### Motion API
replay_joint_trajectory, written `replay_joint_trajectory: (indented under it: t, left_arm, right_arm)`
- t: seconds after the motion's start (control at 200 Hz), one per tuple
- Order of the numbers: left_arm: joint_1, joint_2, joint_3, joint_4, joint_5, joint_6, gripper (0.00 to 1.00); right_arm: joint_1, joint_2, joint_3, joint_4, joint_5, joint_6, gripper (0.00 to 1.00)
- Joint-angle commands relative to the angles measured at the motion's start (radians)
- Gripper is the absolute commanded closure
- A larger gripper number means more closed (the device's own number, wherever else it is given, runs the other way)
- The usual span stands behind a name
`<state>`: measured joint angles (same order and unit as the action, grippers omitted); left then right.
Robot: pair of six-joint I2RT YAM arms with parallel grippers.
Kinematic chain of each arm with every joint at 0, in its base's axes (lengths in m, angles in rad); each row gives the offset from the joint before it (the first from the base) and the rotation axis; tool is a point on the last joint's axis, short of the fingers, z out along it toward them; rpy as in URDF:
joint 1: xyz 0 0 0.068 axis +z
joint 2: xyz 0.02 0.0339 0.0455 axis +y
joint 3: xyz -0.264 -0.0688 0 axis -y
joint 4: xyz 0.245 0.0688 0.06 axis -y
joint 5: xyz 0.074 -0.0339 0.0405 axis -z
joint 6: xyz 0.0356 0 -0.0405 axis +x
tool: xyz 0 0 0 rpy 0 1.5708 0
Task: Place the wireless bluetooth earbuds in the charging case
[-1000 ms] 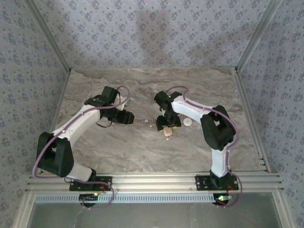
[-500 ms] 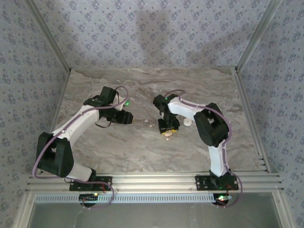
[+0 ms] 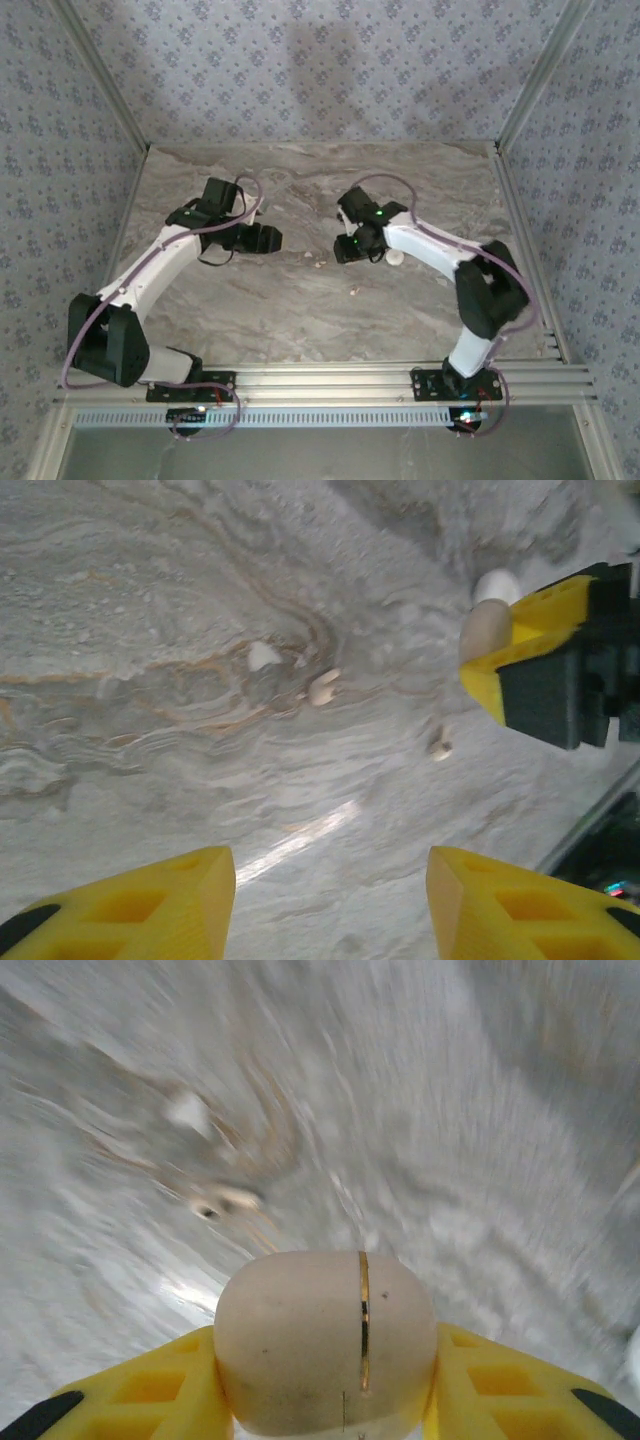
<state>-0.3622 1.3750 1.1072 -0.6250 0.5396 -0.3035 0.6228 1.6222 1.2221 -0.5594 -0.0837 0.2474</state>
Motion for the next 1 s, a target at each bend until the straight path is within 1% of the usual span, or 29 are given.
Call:
replay_joint_trajectory:
  t: [0.0, 0.045, 0.205, 0.335, 0.445, 0.58, 0.68, 0.794, 0.994]
  left_arm:
    - [-0.019, -0.031, 0.085, 0.092, 0.095, -0.140, 0.44]
    - [-0.040, -0.031, 0.111, 0.094, 0.087, -0.142, 0.43]
    - [-0.099, -0.013, 0.186, 0.084, 0.110, -0.148, 0.41]
    - [-0.149, 0.005, 0.214, 0.096, 0.121, -0.148, 0.42]
    - [-0.183, 0.024, 0.217, 0.103, 0.126, -0.146, 0.43]
    - [-0.188, 0.029, 0.197, 0.135, 0.139, -0.172, 0.42]
    - [-0.188, 0.023, 0.196, 0.143, 0.111, -0.174, 0.43]
    - [-0.188, 0.023, 0.198, 0.156, 0.101, -0.180, 0.47]
    - [-0.197, 0.041, 0.205, 0.162, 0.114, -0.188, 0.48]
  right_arm:
    - [-0.020, -0.118, -0.078, 0.240, -0.099, -0.186, 0.62]
    - [-0.027, -0.158, -0.102, 0.293, -0.160, -0.258, 0.62]
    - [-0.032, -0.268, -0.175, 0.428, -0.290, -0.503, 0.62]
    - [-0.030, -0.309, -0.197, 0.486, -0.378, -0.606, 0.62]
    - [-0.020, -0.321, -0.198, 0.527, -0.407, -0.641, 0.62]
    - [-0.017, -0.334, -0.220, 0.596, -0.410, -0.651, 0.62]
    - [-0.015, -0.336, -0.220, 0.593, -0.421, -0.662, 0.62]
    - [-0.007, -0.339, -0.223, 0.589, -0.445, -0.674, 0.62]
    - [0.009, -0.336, -0.220, 0.581, -0.416, -0.676, 0.62]
